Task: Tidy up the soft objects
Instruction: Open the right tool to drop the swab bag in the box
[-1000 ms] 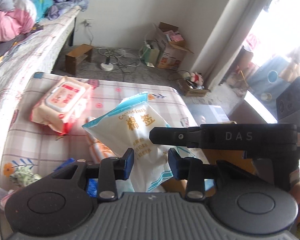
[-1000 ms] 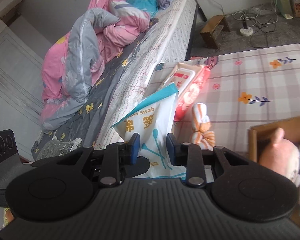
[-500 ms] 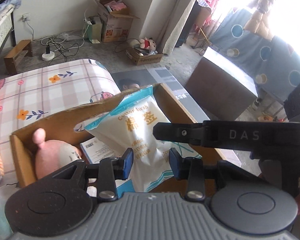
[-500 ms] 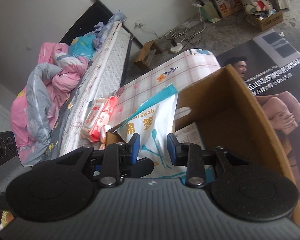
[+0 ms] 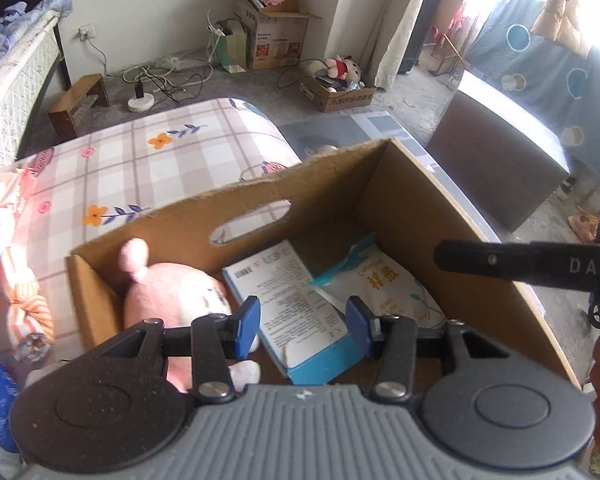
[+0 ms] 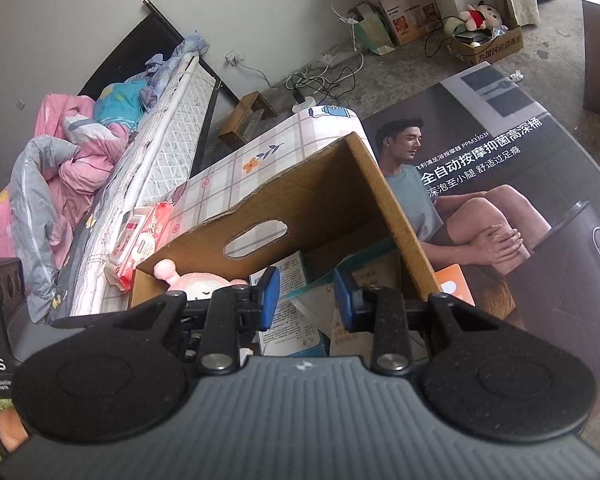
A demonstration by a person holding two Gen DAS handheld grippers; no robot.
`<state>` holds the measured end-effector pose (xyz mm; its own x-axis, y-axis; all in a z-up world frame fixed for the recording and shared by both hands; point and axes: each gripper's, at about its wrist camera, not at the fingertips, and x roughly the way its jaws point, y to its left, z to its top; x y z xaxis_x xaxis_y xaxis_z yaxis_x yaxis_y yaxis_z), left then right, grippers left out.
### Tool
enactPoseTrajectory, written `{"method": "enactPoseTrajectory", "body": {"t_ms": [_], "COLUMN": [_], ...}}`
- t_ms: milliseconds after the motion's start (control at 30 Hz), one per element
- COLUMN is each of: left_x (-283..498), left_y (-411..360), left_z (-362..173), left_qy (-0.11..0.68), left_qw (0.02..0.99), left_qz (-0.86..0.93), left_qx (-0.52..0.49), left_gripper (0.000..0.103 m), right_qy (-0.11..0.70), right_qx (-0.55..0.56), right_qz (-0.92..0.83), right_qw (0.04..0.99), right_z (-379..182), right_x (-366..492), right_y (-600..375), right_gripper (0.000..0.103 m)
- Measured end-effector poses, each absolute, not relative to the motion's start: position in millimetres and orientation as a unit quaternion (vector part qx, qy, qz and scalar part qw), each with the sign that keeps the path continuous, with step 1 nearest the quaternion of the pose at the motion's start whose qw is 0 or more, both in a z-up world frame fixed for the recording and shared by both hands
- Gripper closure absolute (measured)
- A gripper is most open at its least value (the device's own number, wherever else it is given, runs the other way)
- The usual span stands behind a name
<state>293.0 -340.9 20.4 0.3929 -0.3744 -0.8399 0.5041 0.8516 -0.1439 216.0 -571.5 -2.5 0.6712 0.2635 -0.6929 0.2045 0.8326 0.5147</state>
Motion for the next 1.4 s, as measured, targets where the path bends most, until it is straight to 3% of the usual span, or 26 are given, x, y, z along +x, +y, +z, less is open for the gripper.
{"method": "enactPoseTrajectory", "body": {"t_ms": [233,500,800,1067,1233,1400], "left_x": [276,239,202,161,139,124], "left_y": [-266,-172,-109,-71,-57,-42], "left_z": [66,83,63,44,34,27], "left_qy": [0.442,0.408,0.406,0.401,0.404,0.409], "left_qw": [0.860,0.885,0.893,0.896,0.893,0.894], "left_qz": [-0.252,-0.226,-0.194,-0.190,-0.196,-0.178], "left_qx": [0.041,0.002,-0.020,0.011,0.029,0.050], "left_gripper": [0.042,0.038,0.038,0.032,0.028,0.026], "right_qy": [0.469,0.514,0.488,0.484,0.543,0.524], "right_qx": [0.263,0.256,0.268,0.273,0.293,0.333], "right_qz": [0.017,-0.031,-0.048,-0.039,-0.068,-0.100], "right_qw": [0.843,0.818,0.830,0.830,0.784,0.777], "right_z": [-23,-79,-78,-38,-66,-86], "right_x": [223,268,289,240,232,247], "right_y": [-539,-531,-531,-527,-527,-536], "right_gripper": [0.073,0.077,0.077,0.074,0.069,0.069]}}
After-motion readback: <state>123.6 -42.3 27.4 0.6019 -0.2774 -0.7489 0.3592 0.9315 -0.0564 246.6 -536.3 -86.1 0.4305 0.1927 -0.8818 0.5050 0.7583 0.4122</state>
